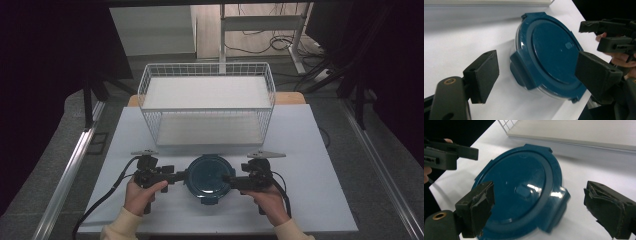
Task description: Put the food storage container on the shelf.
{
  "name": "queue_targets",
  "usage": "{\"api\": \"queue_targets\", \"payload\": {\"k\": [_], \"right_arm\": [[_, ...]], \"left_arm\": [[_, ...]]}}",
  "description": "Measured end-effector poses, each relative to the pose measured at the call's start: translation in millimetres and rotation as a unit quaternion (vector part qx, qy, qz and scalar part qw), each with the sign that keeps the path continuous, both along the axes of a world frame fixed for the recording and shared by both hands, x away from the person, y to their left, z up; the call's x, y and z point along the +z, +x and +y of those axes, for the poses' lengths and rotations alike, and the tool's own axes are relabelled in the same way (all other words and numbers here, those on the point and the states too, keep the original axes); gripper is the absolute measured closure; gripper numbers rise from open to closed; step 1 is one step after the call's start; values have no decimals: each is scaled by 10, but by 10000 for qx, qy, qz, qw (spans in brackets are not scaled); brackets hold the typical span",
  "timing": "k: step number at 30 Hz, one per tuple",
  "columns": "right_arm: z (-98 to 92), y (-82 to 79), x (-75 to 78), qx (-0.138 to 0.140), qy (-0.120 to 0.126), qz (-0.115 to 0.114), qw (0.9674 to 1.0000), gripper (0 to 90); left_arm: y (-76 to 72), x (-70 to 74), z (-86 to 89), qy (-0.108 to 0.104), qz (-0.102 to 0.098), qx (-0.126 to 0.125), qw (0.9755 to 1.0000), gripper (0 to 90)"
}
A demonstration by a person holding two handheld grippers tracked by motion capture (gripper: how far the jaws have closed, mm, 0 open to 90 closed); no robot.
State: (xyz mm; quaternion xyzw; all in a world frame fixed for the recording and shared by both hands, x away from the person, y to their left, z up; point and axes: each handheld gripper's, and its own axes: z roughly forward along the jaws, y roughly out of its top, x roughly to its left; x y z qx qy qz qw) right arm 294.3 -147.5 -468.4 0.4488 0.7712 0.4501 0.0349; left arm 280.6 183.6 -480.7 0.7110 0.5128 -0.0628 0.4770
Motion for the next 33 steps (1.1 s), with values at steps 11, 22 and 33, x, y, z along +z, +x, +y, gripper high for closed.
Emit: {"api": "queue_targets", "payload": {"k": [11, 22, 33], "right_arm": [[-39, 41, -189, -105, 92, 465, 9988, 84], [38, 104, -348, -3, 270, 917, 9954, 81], [57, 146, -446, -6, 663, 1351, 9886, 85]], "left_arm": [[-17, -145, -97, 113, 129, -297, 9994, 164], [28, -288, -178, -231, 369, -404, 9982, 179], [105, -478, -174, -602, 792, -315, 9945, 189]]}}
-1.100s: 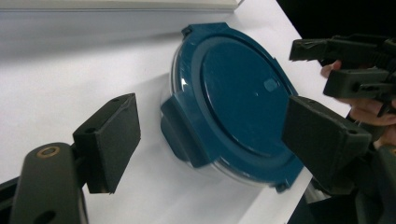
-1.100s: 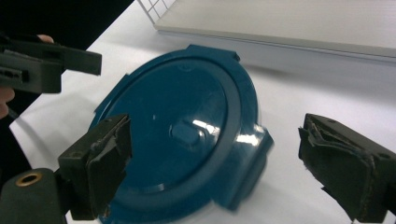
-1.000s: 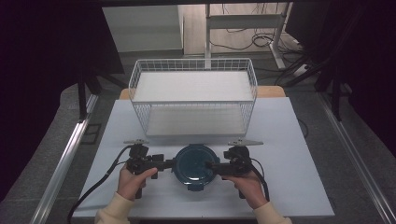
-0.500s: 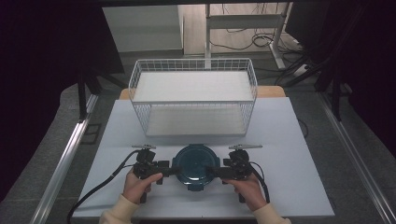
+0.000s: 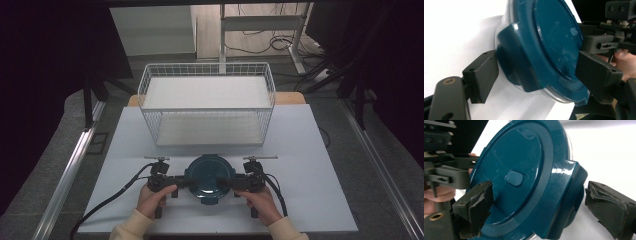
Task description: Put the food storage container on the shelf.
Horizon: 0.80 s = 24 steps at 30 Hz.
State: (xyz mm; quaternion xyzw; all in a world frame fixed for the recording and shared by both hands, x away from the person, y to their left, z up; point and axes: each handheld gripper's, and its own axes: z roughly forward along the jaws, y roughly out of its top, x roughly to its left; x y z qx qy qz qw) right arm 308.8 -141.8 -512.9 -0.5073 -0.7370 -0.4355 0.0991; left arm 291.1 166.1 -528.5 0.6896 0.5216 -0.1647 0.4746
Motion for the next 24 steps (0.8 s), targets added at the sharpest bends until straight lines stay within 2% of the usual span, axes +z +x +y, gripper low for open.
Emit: {"api": "queue_targets", "payload": {"k": [5, 8, 13, 24], "right_arm": [[10, -4, -10, 18, 118, 78, 9999, 131], [5, -9, -4, -39, 189, 94, 9998, 178], [-70, 15, -11, -207, 424, 322, 9984, 257], [-134, -70, 57, -229, 516, 240, 9981, 313]], "left_arm": [[3, -23, -7, -300, 128, -11, 9995, 238], [-4, -22, -7, -242, 171, 52, 9995, 280], [-13, -6, -6, -271, 295, 171, 9991, 304], [-124, 106, 24, -320, 36, 136, 9994, 416]]}}
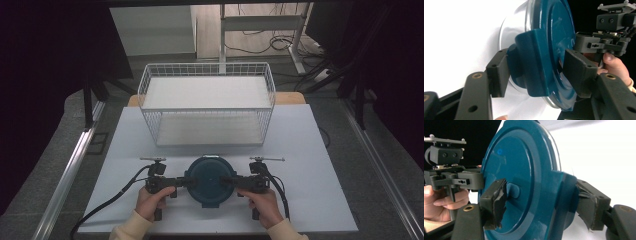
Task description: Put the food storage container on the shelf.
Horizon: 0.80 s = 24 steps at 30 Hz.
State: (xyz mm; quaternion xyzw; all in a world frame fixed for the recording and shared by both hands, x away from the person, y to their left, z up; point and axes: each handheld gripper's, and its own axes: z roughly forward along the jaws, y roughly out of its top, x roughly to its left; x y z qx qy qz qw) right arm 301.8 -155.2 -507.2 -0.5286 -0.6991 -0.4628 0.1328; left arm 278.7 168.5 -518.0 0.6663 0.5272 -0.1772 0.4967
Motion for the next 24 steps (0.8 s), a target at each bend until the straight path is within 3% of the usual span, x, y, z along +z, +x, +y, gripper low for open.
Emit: {"api": "queue_targets", "payload": {"k": [4, 16, 20, 24], "right_arm": [[-41, -64, 8, -28, 97, -99, 9999, 337], [-15, -139, 105, 174, 31, -541, 9984, 344], [-15, -176, 212, 251, 32, -817, 9963, 344], [-17, -215, 315, 311, 39, -1062, 9938, 345]], "left_arm": [[-47, 42, 0, -3, -114, -1, 9999, 449], [-131, 167, 46, 18, -445, -16, 9990, 473], [-177, 259, 76, -106, -629, -22, 9980, 487], [-225, 377, 71, -21, -870, -52, 9962, 489]]}}
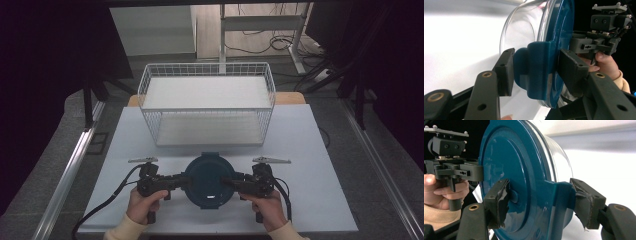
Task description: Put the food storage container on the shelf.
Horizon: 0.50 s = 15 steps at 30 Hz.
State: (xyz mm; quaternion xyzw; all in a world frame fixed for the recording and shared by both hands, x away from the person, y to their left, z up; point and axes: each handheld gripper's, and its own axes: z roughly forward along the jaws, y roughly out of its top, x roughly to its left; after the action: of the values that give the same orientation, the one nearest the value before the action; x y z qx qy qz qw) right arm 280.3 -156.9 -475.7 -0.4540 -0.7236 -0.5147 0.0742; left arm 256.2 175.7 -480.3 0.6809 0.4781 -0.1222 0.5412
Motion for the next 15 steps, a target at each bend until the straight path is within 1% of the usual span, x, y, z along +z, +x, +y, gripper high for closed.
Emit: {"api": "queue_targets", "payload": {"k": [2, 5, 8, 15], "right_arm": [[-5, -16, 36, 25, 7, -79, 10000, 345], [-7, -45, 88, 16, 8, -138, 9999, 345], [4, -75, 146, 32, -53, -264, 9996, 345], [1, -125, 277, 66, -73, -525, 9986, 345]], "left_arm": [[-20, 38, -6, 14, -71, 6, 10000, 489], [-36, 65, 6, -55, -102, -14, 9999, 492], [-54, 101, 16, -96, -156, -22, 9998, 493], [-99, 230, 12, -52, -370, -54, 9993, 493]]}}
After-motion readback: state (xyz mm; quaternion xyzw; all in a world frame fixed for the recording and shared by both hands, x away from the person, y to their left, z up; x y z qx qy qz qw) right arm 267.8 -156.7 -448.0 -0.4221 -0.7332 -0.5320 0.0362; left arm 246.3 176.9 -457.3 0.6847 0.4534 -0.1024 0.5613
